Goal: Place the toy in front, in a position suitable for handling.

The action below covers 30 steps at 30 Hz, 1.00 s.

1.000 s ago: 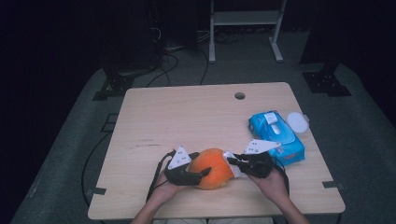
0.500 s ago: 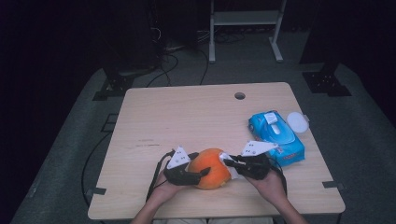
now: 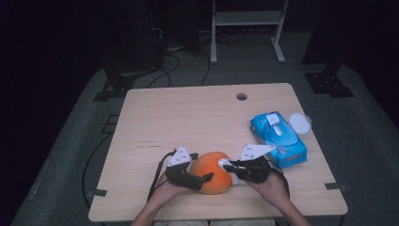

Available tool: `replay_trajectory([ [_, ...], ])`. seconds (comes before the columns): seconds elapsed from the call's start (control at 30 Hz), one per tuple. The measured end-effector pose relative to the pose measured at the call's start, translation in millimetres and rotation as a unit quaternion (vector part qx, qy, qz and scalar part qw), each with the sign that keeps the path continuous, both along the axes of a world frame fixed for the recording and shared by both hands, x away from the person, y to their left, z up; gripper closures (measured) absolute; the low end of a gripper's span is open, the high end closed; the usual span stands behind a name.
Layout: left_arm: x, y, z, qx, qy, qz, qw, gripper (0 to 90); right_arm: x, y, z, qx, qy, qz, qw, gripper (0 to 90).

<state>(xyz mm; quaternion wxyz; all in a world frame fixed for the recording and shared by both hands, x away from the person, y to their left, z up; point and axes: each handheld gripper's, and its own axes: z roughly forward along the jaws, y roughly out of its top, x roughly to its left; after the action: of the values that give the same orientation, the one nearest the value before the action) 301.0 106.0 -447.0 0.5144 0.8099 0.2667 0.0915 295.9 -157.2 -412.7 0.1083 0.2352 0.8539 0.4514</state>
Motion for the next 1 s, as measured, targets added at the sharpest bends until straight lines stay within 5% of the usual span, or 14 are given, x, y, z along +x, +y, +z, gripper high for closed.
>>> replay_trajectory([
  [0.07, -3.1, -4.4, 1.7, 0.011, -0.018, -0.001, 0.9998, 28.7, 4.8, -5.0, 1.6, 0.012, 0.002, -0.014, 0.9998, 80.9],
  [0.17, -12.1, -13.9, 8.9, 0.028, -0.083, 0.006, 0.9962, 40.5, 5.1, -7.1, 9.4, 0.032, -0.011, -0.026, 0.9991, 81.0],
  [0.2, -15.7, -17.0, 11.4, 0.029, -0.111, 0.008, 0.9934, 42.2, 4.1, -6.7, 12.9, 0.039, -0.021, -0.03, 0.9986, 81.0],
  [0.27, -22.3, -22.8, 14.9, 0.059, -0.176, 0.013, 0.9825, 43.6, 1.5, -6.3, 19.1, 0.05, -0.038, -0.034, 0.9974, 81.0],
  [0.3, -23.4, -24.3, 14.4, 0.065, -0.186, 0.011, 0.9803, 43.6, 0.9, -6.4, 20.5, 0.054, -0.043, -0.035, 0.997, 81.0],
  [0.43, -19.1, -21.2, 6.6, 0.056, -0.155, -0.004, 0.9863, 40.1, 7.1, -6.4, 6.6, 0.039, -0.023, -0.048, 0.9978, 81.1],
  [0.57, -8.1, -9.0, 11.4, 0.003, -0.086, 0.018, 0.9961, 12.5, 7.3, -0.5, -9.3, 0.019, -0.005, -0.034, 0.9992, 81.1],
  [0.63, -2.8, -5.4, 8.0, 0.003, -0.05, 0.017, 0.9986, 6.9, 5.1, 2.1, -6.8, 0.018, -0.006, -0.029, 0.9994, 81.0],
  [0.8, -7.4, -6.5, 3.3, 0.032, -0.061, 0.012, 0.9976, 27.0, -1.4, 10.0, -0.5, 0.011, -0.028, -0.019, 0.9994, 81.1],
  [0.9, -8.3, -5.2, 2.1, 0.042, -0.067, 0.011, 0.9968, 30.9, 7.2, 0.7, -6.6, 0.023, -0.006, -0.035, 0.9991, 81.2],
  [1.0, -7.3, -2.9, 1.2, 0.036, -0.062, 0.013, 0.9973, 31.1, 17.5, -14.1, -15.9, 0.011, 0.013, -0.069, 0.9975, 81.1],
])
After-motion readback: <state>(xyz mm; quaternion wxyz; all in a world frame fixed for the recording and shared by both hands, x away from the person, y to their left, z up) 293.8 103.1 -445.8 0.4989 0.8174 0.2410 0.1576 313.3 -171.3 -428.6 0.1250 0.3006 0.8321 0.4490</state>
